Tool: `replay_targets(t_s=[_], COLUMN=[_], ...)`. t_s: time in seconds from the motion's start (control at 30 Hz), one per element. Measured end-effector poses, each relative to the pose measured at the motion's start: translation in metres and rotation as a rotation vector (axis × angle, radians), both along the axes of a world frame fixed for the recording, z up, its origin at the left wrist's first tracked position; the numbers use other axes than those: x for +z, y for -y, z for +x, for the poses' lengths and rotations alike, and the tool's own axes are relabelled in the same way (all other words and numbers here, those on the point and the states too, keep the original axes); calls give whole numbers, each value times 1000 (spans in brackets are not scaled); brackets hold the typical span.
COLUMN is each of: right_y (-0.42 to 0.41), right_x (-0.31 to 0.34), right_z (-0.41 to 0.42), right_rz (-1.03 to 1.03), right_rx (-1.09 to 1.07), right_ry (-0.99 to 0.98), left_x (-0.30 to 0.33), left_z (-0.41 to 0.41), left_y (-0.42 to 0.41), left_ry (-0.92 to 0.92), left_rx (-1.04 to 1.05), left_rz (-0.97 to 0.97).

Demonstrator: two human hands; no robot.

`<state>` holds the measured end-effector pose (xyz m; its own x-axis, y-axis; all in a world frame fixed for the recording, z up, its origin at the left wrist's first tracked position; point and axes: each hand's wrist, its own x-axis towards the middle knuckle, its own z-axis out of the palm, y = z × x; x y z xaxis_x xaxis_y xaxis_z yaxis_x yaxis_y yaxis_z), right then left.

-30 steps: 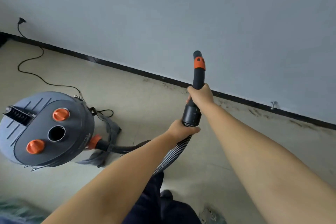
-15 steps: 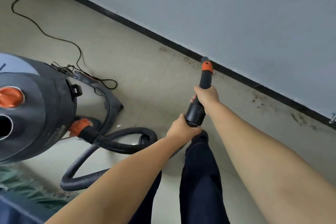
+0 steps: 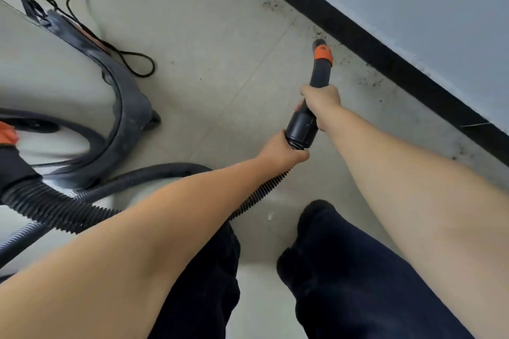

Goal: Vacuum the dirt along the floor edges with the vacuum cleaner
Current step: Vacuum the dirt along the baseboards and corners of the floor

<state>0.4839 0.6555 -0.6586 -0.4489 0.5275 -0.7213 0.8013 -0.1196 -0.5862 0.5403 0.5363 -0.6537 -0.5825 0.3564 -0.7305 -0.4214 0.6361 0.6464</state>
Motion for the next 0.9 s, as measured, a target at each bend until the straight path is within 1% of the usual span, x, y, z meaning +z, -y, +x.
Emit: replay_targets(t_s=[0.07, 0.13, 0.17, 0.23, 0.3, 0.43, 0.57, 0.63, 0.73, 0.9], right_y=[-1, -5, -7, -11, -19, -52, -74, -71, -61, -60], right_x=[-31, -63, -77, -97, -103, -82, -64, -70, -92, -106], right_z=[-14, -24, -27, -27, -29, -42, -40, -31, -18, -16], right_rz=[16, 40, 48, 50, 45, -19, -25, -57, -51, -3], right_rx=[71, 198, 259, 312, 321, 251, 221, 240, 196, 152], right_ry=[-10, 6, 21, 53, 57, 6, 7, 36, 37, 12], left_x=[-34, -67, -80, -99, -100, -67, -42, -52, -77, -99], left_z=[-4, 0, 3, 3, -7, -40, -40, -30, -17, -20], left_y=[-6, -17, -22, -31, -36, -53, -73, -75, -68, -68], left_ry=[3, 38, 68, 125, 162, 171, 221, 238, 252, 306], left_rx=[74, 158, 184, 178, 127, 37, 50, 59, 66, 75], left_rz=[0, 42, 63, 67, 51, 51, 80, 47, -16, -8])
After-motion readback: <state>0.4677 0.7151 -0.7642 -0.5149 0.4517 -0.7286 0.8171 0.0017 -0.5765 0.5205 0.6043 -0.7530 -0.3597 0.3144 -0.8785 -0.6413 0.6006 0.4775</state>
